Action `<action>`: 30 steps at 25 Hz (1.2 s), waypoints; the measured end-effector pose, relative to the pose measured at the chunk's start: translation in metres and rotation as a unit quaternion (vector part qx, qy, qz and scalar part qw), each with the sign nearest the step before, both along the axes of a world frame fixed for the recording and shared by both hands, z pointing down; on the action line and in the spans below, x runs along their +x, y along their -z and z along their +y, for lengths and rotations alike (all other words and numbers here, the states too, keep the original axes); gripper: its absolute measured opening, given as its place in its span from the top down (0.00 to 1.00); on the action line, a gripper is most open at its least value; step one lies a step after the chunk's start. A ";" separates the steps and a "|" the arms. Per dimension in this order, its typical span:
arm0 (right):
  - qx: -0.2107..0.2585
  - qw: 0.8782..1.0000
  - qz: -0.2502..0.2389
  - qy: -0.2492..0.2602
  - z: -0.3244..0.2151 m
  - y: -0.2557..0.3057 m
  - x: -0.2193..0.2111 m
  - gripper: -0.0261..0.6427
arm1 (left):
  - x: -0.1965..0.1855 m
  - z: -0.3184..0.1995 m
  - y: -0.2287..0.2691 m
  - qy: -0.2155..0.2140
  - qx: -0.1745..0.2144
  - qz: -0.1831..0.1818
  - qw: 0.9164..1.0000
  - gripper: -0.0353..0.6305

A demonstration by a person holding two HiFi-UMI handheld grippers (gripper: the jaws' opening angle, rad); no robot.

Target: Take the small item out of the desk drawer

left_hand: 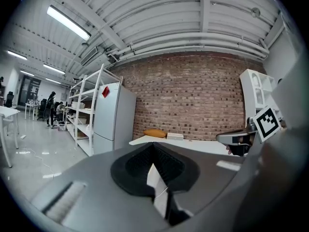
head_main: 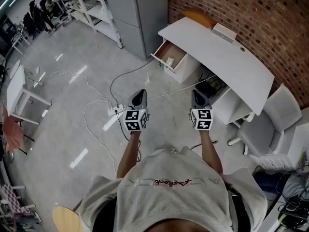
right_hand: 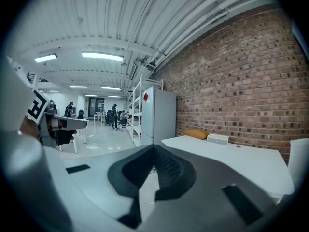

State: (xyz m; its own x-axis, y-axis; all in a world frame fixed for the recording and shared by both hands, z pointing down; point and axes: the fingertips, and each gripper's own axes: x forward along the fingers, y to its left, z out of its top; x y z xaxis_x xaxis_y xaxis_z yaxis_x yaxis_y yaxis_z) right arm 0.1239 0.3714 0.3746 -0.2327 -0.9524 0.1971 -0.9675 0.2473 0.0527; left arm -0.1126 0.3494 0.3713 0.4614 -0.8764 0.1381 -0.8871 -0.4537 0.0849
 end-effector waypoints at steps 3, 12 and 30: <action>0.007 1.000 -0.005 -0.002 0.000 0.002 0.003 0.94 | 0.002 0.000 0.002 0.000 0.005 -0.002 1.000 0.93; 0.008 1.000 -0.002 0.010 0.003 0.000 0.009 0.94 | 0.015 0.009 -0.002 0.006 0.001 -0.006 1.000 0.93; -0.003 0.999 -0.006 0.038 -0.006 -0.015 0.046 0.94 | 0.055 0.011 -0.010 0.024 -0.005 -0.016 1.000 0.93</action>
State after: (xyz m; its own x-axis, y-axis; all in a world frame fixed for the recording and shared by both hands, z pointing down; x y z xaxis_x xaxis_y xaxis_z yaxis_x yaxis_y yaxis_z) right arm 0.1699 0.3659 0.3896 -0.3066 -0.9309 0.1985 -0.9466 0.3201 0.0393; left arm -0.0573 0.3601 0.3814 0.4143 -0.8958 0.1610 -0.9100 -0.4103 0.0595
